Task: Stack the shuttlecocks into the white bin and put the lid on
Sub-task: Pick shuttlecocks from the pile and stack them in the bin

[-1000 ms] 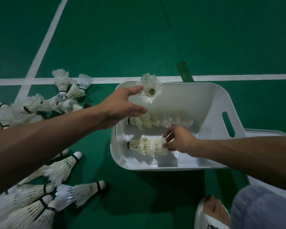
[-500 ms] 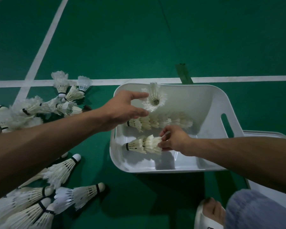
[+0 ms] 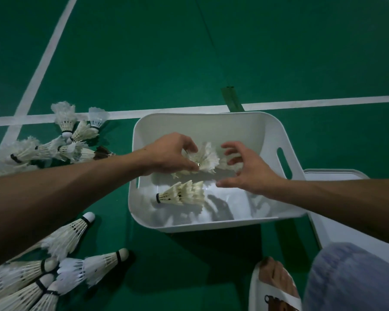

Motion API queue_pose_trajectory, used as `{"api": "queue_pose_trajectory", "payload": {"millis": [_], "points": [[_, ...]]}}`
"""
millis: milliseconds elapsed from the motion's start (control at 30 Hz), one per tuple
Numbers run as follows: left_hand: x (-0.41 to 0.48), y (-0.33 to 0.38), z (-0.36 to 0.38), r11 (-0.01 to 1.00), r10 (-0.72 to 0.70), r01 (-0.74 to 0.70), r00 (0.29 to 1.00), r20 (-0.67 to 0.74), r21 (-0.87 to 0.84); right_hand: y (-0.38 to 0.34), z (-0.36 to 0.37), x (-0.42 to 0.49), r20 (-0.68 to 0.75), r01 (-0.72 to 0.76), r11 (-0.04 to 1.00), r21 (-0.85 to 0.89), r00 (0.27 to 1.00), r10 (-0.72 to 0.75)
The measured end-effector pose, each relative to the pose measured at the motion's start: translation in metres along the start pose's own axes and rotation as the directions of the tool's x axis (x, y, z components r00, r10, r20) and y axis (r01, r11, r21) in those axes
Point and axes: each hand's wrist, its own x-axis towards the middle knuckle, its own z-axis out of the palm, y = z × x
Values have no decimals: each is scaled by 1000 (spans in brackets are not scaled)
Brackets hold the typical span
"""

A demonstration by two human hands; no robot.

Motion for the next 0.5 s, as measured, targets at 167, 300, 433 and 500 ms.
{"api": "queue_pose_trajectory", "payload": {"millis": [167,300,433,500], "points": [[4,22,17,986,53,-69,993,109,152,-12,-2,2,108,177,966,-187,981,-159],[8,25,25,994,74,-85,985,159,64,-7,0,9,94,155,952,-264,986,-134],[11,5,18,967,-106,141,980,167,-213,19,0,17,122,71,942,-327,992,-33],[11,-8,14,933,-266,318,925,271,-168,29,2,19,112,-15,951,-309,992,52]]}}
